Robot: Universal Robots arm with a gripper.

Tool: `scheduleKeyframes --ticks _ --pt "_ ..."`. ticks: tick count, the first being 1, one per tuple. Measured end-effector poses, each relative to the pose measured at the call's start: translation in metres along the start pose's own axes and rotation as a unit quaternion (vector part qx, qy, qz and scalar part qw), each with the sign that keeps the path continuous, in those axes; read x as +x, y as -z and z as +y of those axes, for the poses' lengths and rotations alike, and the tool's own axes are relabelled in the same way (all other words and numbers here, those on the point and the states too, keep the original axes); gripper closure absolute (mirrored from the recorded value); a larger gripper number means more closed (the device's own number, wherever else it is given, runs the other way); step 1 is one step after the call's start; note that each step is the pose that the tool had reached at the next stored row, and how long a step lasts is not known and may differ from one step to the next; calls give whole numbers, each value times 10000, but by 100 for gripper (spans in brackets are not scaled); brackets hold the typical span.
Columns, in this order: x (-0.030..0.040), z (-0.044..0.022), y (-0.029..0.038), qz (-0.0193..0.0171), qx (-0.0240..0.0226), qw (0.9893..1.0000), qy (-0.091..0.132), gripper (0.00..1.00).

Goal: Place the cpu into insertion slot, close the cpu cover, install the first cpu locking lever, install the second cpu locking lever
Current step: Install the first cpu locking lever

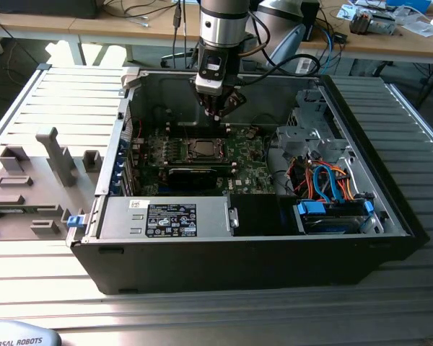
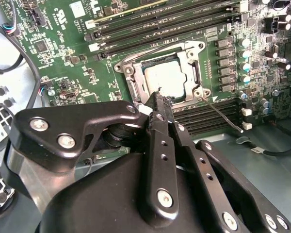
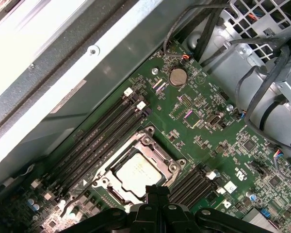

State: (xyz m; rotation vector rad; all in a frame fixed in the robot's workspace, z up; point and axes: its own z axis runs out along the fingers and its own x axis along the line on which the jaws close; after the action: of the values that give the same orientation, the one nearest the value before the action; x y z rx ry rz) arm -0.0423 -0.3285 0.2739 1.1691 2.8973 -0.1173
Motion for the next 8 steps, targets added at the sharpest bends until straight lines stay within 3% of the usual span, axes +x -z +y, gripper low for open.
scheduleKeyframes --ticks 8 --pt "0 0 0 -4 -2 10000 62 89"
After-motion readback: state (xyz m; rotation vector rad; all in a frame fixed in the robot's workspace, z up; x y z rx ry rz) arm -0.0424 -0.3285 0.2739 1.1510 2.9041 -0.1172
